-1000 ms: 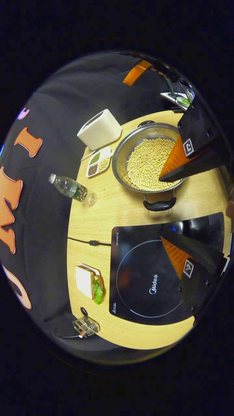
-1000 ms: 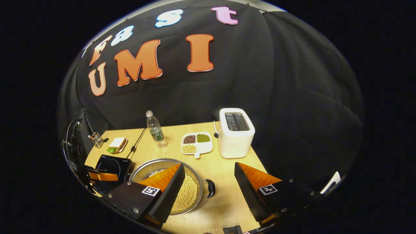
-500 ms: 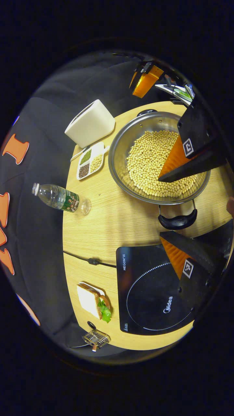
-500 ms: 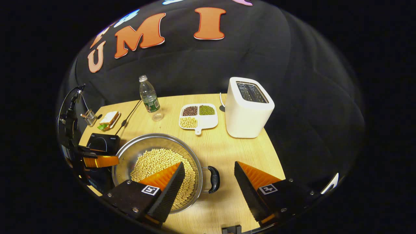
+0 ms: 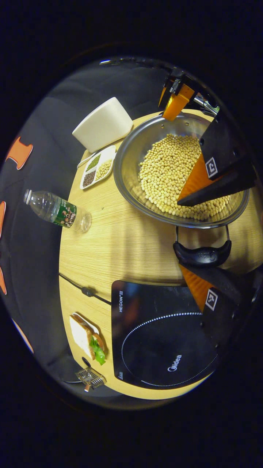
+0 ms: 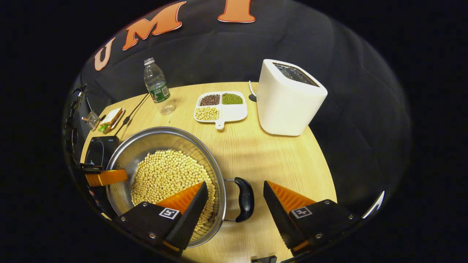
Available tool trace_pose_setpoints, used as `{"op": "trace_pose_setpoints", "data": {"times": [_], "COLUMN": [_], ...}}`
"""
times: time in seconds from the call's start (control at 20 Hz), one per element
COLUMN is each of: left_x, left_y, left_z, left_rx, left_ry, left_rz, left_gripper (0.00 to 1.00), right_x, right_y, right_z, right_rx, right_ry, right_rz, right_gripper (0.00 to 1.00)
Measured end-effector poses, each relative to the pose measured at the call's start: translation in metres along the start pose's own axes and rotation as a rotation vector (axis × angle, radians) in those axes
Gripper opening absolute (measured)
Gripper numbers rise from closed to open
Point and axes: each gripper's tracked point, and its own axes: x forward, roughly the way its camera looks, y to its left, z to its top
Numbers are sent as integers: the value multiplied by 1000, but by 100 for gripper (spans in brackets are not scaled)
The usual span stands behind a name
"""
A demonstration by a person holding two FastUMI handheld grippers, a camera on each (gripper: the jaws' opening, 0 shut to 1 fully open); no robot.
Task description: First push the handle of the pot to place it horizontally, then grasp the pot with both hands and set it on the induction cooktop.
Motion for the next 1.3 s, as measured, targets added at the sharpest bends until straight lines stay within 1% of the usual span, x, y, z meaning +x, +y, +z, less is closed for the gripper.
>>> {"op": "trace_pose_setpoints", "data": {"times": [0.1, 0.15, 0.2, 0.25, 0.3, 0.35, 0.45, 0.5, 0.55, 0.6, 0.65, 0.7, 0.75, 0.9, 0.95, 1.0, 1.1, 1.15, 1.2, 1.3], "left_x": [-1, -1, -1, -1, -1, 1, 1, 5, 6, 8, 10, 12, 15, 21, 22, 21, 21, 19, 26, 24], "left_y": [2, 5, 7, 8, 8, 9, 12, 11, 10, 10, 9, 9, 7, 5, 7, 9, 9, 9, 0, 2], "left_z": [2, 3, 4, 4, 5, 5, 2, 2, 3, 2, 4, 3, 1, -1, -1, 0, 3, 5, 6, 5], "left_rx": [-6, -7, -3, 7, 23, 44, 91, 109, 119, 122, 117, 114, 112, 115, 118, 118, 86, 66, 58, 77], "left_ry": [-34, -52, -71, -90, -109, -114, -126, -129, -130, -130, -132, -129, -124, -114, -113, -120, -132, -136, -128, -124], "left_rz": [13, 25, 35, 38, 45, 56, 87, 97, 99, 98, 100, 97, 91, 80, 91, 98, 77, 62, 57, 71], "left_gripper": [91, 90, 87, 84, 81, 82, 75, 73, 73, 77, 77, 79, 82, 86, 88, 88, 85, 82, 76, 74], "right_x": [8, 10, 13, 14, 15, 17, 18, 20, 18, 18, 18, 18, 18, 18, 19, 19, 18, 17, 15, 14], "right_y": [-2, -3, -3, -3, -3, -1, 0, -1, -1, -1, -1, -1, -1, 1, 1, 1, 2, 3, 5, 10], "right_z": [-6, -11, -14, -18, -18, -21, -22, -22, -24, -23, -24, -24, -26, -28, -28, -28, -29, -30, -32, -37], "right_rx": [8, 17, 32, 49, 66, 79, 88, 82, 78, 77, 81, 84, 90, 105, 111, 113, 120, 127, 137, 149], "right_ry": [6, 18, 27, 33, 32, 33, 35, 30, 28, 26, 25, 25, 28, 38, 39, 44, 50, 56, 71, 105], "right_rz": [-13, -14, -11, -6, -3, 1, -3, -7, -7, -6, -3, -2, -2, 0, 0, 0, 3, 9, 20, 37], "right_gripper": [92, 89, 87, 84, 82, 78, 72, 71, 71, 67, 71, 67, 71, 71, 70, 70, 68, 66, 65, 60]}}
